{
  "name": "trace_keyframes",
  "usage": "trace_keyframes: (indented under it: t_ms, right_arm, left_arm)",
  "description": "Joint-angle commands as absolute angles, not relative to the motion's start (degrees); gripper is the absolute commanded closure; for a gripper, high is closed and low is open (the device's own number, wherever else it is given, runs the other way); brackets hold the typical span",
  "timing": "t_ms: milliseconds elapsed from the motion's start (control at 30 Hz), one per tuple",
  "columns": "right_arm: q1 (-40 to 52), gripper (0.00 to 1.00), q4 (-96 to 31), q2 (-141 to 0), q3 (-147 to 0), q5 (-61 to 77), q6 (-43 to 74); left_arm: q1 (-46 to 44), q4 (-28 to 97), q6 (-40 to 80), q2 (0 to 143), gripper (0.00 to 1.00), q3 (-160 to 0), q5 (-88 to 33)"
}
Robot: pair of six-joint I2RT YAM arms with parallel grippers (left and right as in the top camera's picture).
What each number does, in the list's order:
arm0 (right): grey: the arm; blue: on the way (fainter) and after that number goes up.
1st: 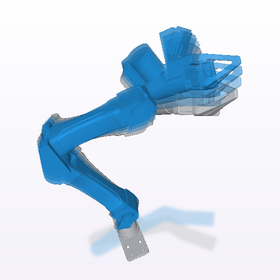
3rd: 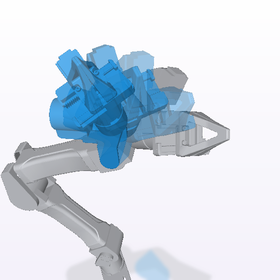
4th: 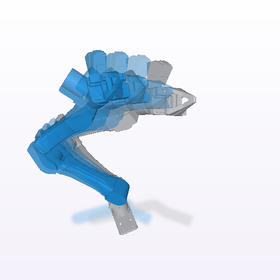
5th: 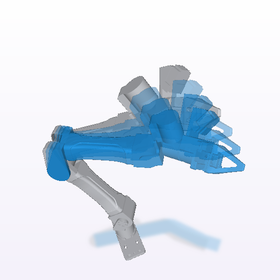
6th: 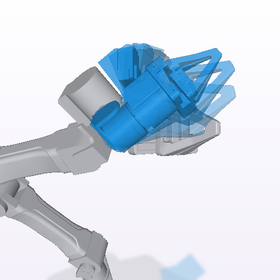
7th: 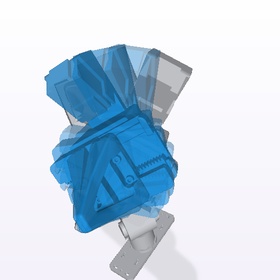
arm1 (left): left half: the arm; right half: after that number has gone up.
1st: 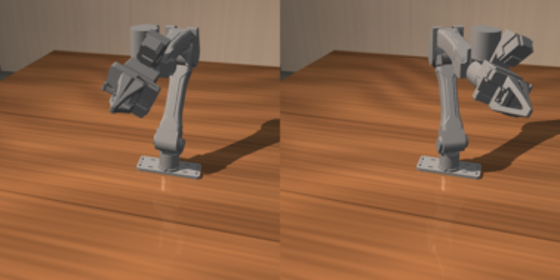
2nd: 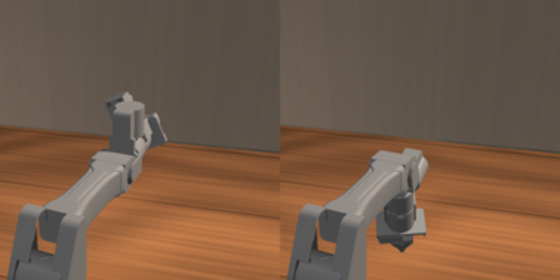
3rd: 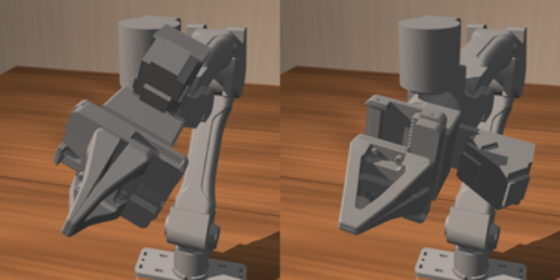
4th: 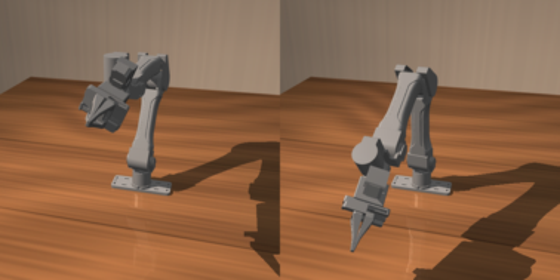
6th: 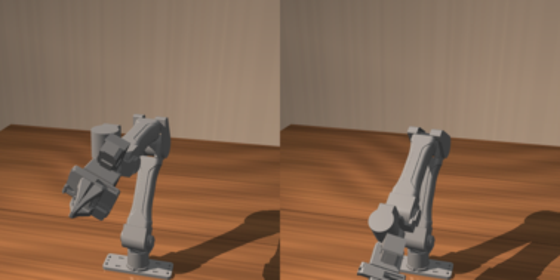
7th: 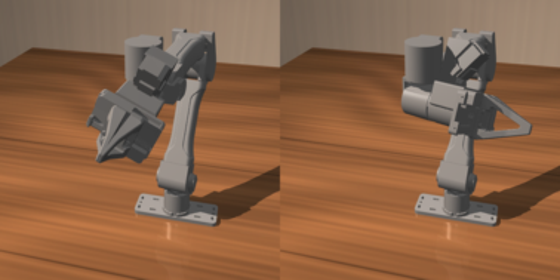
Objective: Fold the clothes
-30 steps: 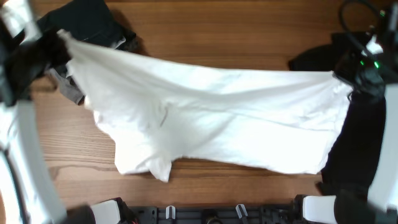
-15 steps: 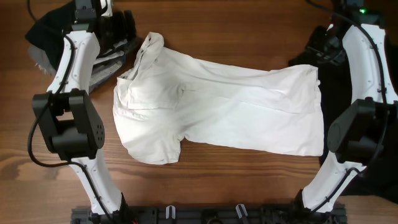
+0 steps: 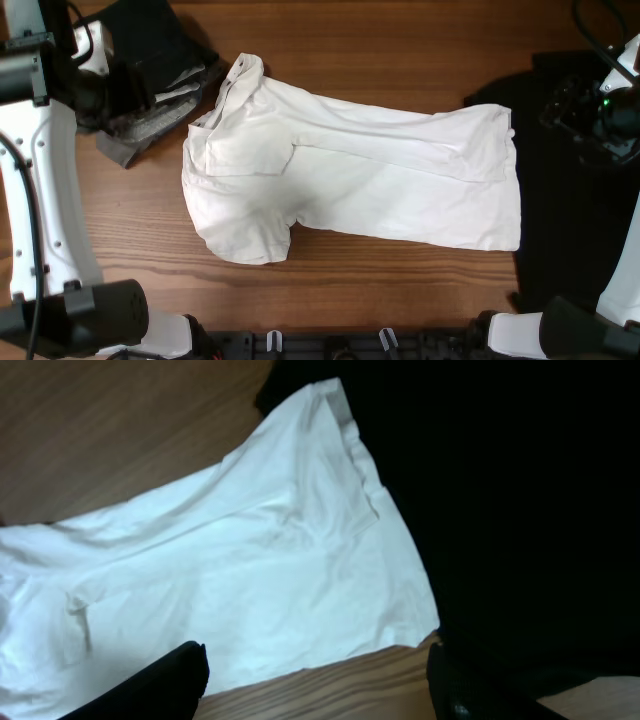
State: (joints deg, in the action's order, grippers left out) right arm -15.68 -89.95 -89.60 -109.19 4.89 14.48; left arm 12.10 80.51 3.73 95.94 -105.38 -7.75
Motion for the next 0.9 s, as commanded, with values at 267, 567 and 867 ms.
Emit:
trace_keyframes:
  t_ms: [267, 567, 867]
  right_arm:
    - [-15.40, 0.26, -74.19, -90.63, -74.22, 11.16, 16.71]
    - [-15.73, 0.25, -63.40, -90.63, -58.24, 13.02, 19.86]
    - [-15.79, 0.19, -62.33, -90.63, -57.63, 12.95, 20.56]
  left_arm:
    - [12.69, 68.16, 6.09, 98.04, 0.33, -67.90, -11.88]
    - [12.75, 54.11, 11.18, 98.06, 0.53, -55.77, -12.03]
    - [12.38, 53.58, 11.20, 98.41, 0.71, -51.92, -20.16]
